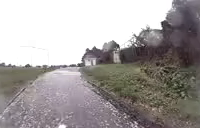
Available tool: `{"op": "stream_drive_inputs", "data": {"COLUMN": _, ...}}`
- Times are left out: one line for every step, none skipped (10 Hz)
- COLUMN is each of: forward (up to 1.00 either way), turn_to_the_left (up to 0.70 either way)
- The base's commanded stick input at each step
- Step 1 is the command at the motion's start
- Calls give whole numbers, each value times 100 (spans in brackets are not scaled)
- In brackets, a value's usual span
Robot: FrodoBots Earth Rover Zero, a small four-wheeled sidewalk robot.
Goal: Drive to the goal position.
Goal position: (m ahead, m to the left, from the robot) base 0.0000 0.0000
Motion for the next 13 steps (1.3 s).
{"op": "stream_drive_inputs", "data": {"forward": 85, "turn_to_the_left": 27}}
{"op": "stream_drive_inputs", "data": {"forward": 85, "turn_to_the_left": 27}}
{"op": "stream_drive_inputs", "data": {"forward": 85, "turn_to_the_left": 27}}
{"op": "stream_drive_inputs", "data": {"forward": 85, "turn_to_the_left": 27}}
{"op": "stream_drive_inputs", "data": {"forward": 85, "turn_to_the_left": 27}}
{"op": "stream_drive_inputs", "data": {"forward": 85, "turn_to_the_left": 27}}
{"op": "stream_drive_inputs", "data": {"forward": 85, "turn_to_the_left": 27}}
{"op": "stream_drive_inputs", "data": {"forward": 85, "turn_to_the_left": 27}}
{"op": "stream_drive_inputs", "data": {"forward": 85, "turn_to_the_left": 27}}
{"op": "stream_drive_inputs", "data": {"forward": 85, "turn_to_the_left": 27}}
{"op": "stream_drive_inputs", "data": {"forward": 85, "turn_to_the_left": 27}}
{"op": "stream_drive_inputs", "data": {"forward": 85, "turn_to_the_left": 27}}
{"op": "stream_drive_inputs", "data": {"forward": 73, "turn_to_the_left": 30}}
